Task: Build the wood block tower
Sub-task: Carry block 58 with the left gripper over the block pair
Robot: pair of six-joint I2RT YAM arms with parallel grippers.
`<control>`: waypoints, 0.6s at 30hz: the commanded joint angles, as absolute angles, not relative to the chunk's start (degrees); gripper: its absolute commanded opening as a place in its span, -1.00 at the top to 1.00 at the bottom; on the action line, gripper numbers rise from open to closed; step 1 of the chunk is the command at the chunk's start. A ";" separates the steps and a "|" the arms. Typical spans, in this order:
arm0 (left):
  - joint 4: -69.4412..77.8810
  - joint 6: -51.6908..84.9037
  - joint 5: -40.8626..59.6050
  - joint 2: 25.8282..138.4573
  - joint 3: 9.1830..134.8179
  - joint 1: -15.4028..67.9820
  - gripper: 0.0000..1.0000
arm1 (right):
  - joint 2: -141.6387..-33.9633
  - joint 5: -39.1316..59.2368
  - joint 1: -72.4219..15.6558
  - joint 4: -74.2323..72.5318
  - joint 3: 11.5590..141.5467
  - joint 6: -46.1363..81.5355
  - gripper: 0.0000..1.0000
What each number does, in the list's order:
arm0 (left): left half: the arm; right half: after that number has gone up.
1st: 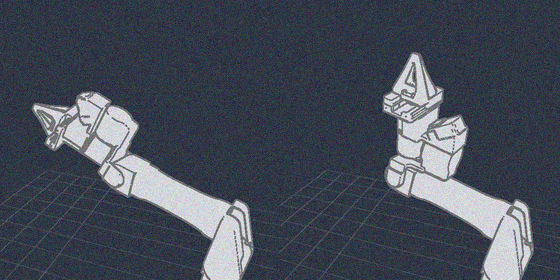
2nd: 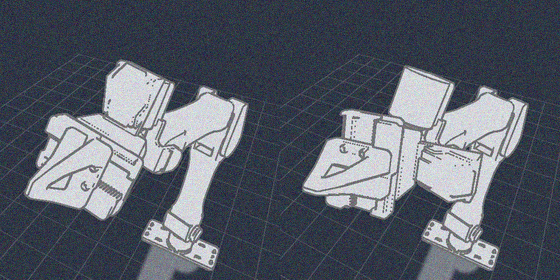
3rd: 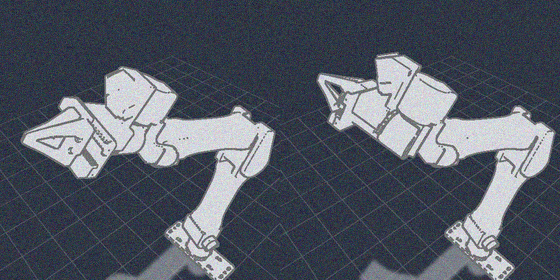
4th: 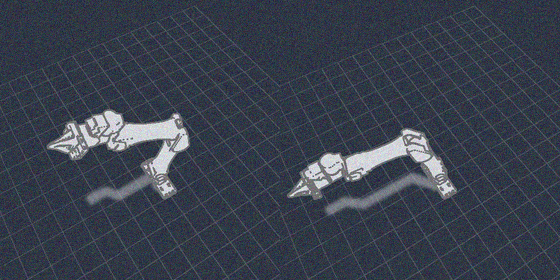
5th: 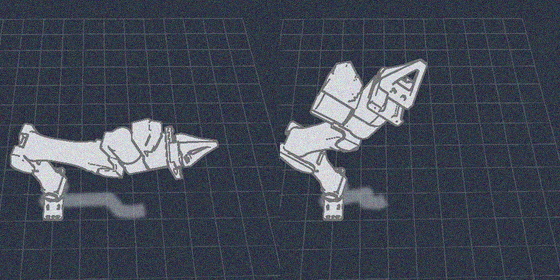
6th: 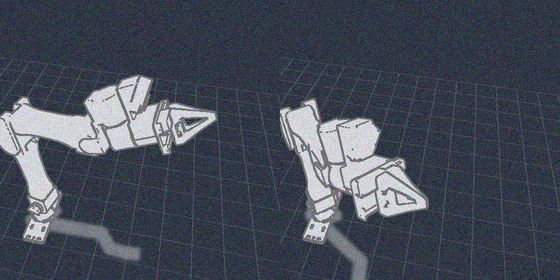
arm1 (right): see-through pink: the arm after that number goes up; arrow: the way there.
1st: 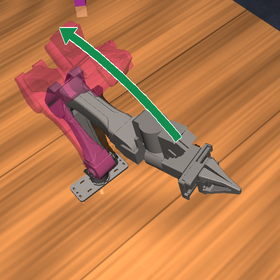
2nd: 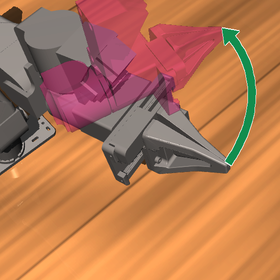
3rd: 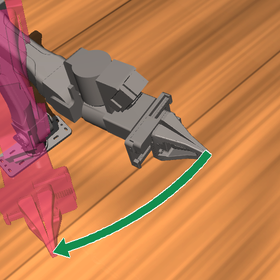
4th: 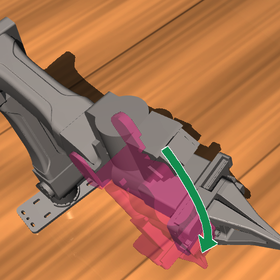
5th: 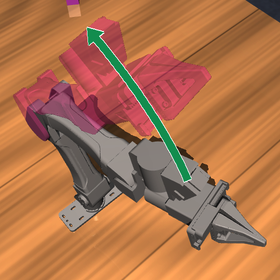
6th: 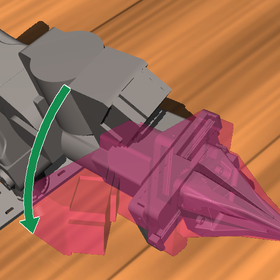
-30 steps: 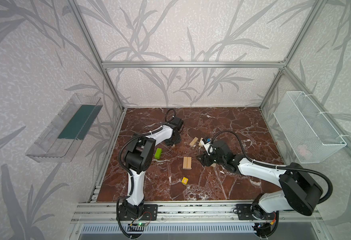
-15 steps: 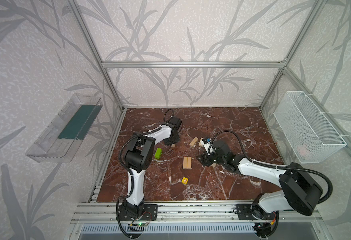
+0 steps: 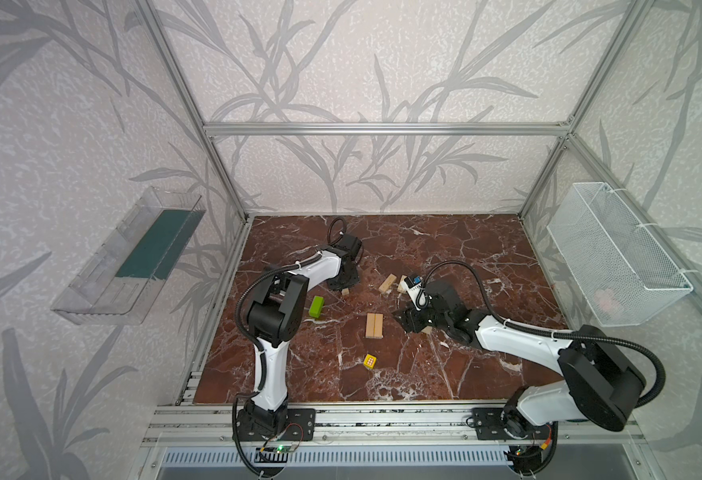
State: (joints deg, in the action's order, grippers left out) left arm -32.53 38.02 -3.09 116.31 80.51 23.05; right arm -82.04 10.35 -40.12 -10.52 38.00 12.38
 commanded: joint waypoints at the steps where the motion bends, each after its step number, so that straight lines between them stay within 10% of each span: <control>1: -35.27 35.51 -0.82 113.94 78.23 22.90 0.71 | -80.48 9.55 -39.99 -11.00 36.97 12.78 -0.38; 18: -36.40 29.59 4.08 94.84 65.33 29.27 1.00 | -71.31 12.05 -39.44 1.90 36.00 19.69 -0.45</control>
State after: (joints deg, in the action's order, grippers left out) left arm -34.28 31.33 3.16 97.76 66.98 27.46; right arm -72.79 9.45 -39.66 -0.03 37.34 17.37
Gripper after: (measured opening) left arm 0.204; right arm 0.723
